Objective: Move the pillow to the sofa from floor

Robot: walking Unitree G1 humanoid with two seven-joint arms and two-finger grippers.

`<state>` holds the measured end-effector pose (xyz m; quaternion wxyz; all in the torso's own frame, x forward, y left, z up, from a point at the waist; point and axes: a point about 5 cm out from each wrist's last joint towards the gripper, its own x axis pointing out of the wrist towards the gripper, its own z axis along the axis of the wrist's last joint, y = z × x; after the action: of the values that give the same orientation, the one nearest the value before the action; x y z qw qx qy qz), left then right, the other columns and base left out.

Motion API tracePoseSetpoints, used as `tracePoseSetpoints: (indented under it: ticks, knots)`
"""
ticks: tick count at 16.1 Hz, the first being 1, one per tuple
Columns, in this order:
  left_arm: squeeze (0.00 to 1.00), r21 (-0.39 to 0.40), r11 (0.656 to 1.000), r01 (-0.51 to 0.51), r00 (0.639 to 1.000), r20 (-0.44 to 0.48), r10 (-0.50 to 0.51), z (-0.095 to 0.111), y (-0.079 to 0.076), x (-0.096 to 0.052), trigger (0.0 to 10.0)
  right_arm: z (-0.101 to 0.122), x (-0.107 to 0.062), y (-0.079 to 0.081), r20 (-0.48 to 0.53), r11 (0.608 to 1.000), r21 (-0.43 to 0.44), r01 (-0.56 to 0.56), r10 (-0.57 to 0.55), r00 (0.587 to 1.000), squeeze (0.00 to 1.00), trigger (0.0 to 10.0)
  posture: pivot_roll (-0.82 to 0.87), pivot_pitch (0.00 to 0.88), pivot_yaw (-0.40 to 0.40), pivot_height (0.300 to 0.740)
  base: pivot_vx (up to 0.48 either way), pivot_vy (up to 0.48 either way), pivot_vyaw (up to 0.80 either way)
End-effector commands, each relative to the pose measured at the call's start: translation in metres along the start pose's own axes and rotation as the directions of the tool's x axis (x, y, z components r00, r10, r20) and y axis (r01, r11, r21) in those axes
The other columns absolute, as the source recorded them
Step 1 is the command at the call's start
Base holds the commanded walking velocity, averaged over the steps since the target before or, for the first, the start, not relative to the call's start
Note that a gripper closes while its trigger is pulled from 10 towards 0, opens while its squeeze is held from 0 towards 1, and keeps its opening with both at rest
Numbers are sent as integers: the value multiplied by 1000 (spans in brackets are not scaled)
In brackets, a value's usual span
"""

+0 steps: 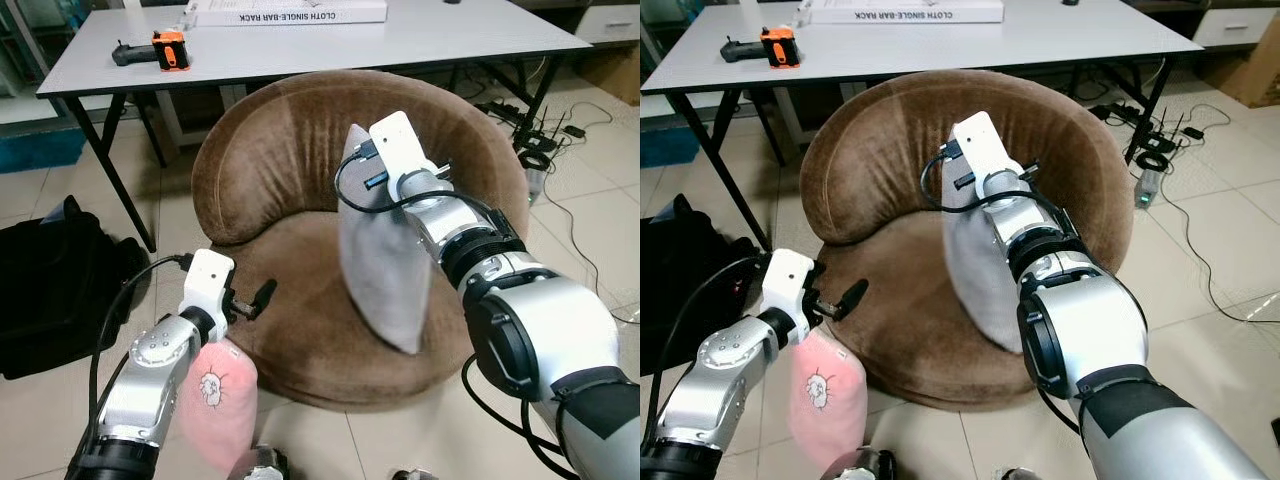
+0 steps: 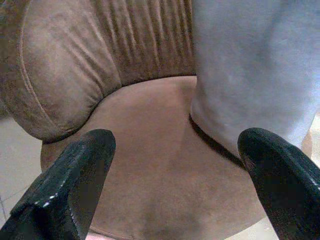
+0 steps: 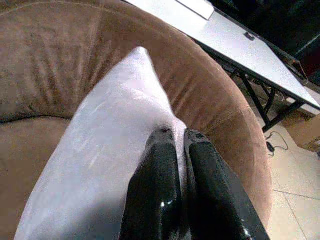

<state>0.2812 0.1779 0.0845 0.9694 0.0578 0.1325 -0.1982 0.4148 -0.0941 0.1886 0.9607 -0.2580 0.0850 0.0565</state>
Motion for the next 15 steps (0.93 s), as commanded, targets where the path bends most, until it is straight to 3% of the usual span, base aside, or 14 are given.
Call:
tracePoseSetpoints:
  ticks: [1,4,8,15]
  knots:
    - [0,-5,1000,-7,1000,4,7,2,-2,-3,10000,13,0,-3,35,999,-24,24,-23,999,0,10000,243,85,6,740,0,0,0]
    - [0,-8,1000,-10,1000,6,10,2,-4,-5,10000,12,1,-6,25,997,-60,56,-54,998,0,10000,247,87,4,740,0,0,0]
    - [0,-17,1000,-15,1000,3,15,2,-7,-9,10000,12,0,-7,12,972,-196,126,-126,992,0,10000,254,92,-1,740,0,0,0]
    - [0,-31,999,-26,1000,-8,26,0,-6,-13,10000,28,0,-3,61,965,-226,136,-126,990,0,10000,262,102,-10,740,0,0,0]
